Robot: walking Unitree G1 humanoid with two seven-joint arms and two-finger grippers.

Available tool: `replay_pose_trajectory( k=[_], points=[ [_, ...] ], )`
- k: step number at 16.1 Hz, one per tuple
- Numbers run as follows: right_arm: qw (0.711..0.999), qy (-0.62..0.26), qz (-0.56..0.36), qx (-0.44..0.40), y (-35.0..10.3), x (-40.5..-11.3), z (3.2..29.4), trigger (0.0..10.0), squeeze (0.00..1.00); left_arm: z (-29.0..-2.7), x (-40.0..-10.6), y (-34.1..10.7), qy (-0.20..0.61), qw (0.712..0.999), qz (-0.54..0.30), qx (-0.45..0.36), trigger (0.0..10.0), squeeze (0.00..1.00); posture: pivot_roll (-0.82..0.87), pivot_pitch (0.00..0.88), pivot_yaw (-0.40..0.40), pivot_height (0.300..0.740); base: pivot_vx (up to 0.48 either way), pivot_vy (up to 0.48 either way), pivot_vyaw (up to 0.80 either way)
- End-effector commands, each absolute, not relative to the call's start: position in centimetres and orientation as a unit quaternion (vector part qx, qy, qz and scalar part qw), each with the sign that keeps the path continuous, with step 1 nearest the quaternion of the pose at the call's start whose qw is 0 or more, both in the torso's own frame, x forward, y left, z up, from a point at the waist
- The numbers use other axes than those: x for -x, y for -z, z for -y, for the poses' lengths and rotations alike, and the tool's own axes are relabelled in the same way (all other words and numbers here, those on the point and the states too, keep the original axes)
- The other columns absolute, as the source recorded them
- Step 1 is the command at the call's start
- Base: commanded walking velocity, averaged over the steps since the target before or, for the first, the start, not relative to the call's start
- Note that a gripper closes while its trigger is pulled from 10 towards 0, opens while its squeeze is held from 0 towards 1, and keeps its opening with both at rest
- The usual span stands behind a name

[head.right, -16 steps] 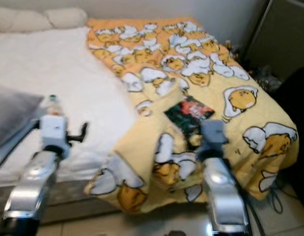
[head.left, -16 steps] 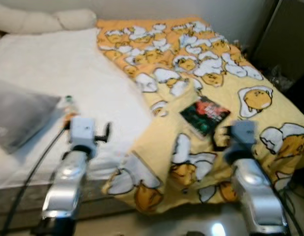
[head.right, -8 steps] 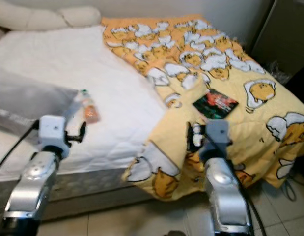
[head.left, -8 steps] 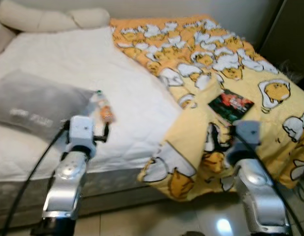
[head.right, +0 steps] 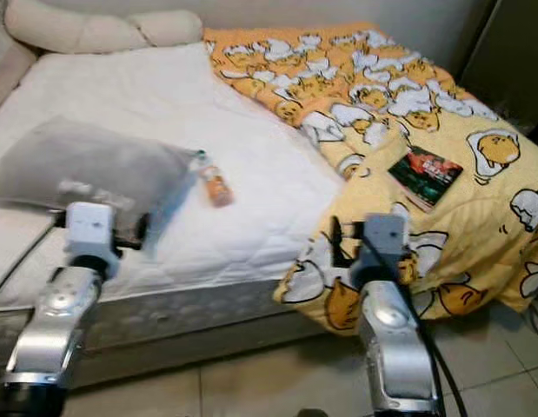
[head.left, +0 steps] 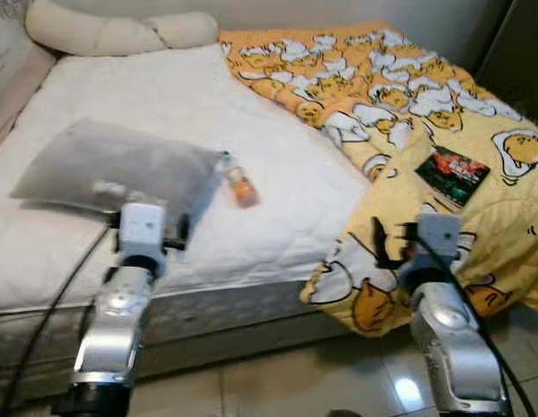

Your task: Clean up the room

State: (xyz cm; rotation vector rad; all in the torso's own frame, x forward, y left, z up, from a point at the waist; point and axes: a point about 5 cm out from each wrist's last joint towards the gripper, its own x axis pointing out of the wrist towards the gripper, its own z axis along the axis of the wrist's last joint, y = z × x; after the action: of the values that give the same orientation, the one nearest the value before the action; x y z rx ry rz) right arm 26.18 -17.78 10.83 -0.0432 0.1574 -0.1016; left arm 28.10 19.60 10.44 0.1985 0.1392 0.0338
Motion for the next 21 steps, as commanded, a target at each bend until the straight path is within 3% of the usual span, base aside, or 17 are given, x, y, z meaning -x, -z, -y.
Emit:
replay_pose_trajectory(
  k=[1,3,11,21],
  points=[
    [0.994,0.070,-0.077,0.030,-10.9,-26.0,18.8,10.0,0.00,-18.8,-28.4,-10.9,-0.003,0.994,-0.059,-0.092,10.0,0.00,-0.13,0.000,0.025,0.740,0.000,0.435,0.00],
    [0.994,0.075,-0.078,0.032,-10.8,-25.9,18.8,10.0,0.00,-18.7,-28.4,-11.0,0.001,0.994,-0.057,-0.088,10.0,0.00,-0.12,0.000,0.025,0.740,0.000,0.433,0.00],
    [0.994,0.077,-0.077,0.020,-10.7,-26.0,18.8,10.0,0.00,-17.2,-28.5,-11.6,0.043,0.995,-0.036,-0.086,10.0,0.00,-0.12,0.000,0.017,0.740,0.000,0.000,0.00],
    [0.993,0.073,-0.080,0.034,-10.7,-26.4,18.9,10.0,0.00,-17.2,-29.1,-11.8,0.035,0.995,-0.031,-0.085,10.0,0.00,-0.13,0.000,0.008,0.740,0.299,0.000,-0.32]
  ],
)
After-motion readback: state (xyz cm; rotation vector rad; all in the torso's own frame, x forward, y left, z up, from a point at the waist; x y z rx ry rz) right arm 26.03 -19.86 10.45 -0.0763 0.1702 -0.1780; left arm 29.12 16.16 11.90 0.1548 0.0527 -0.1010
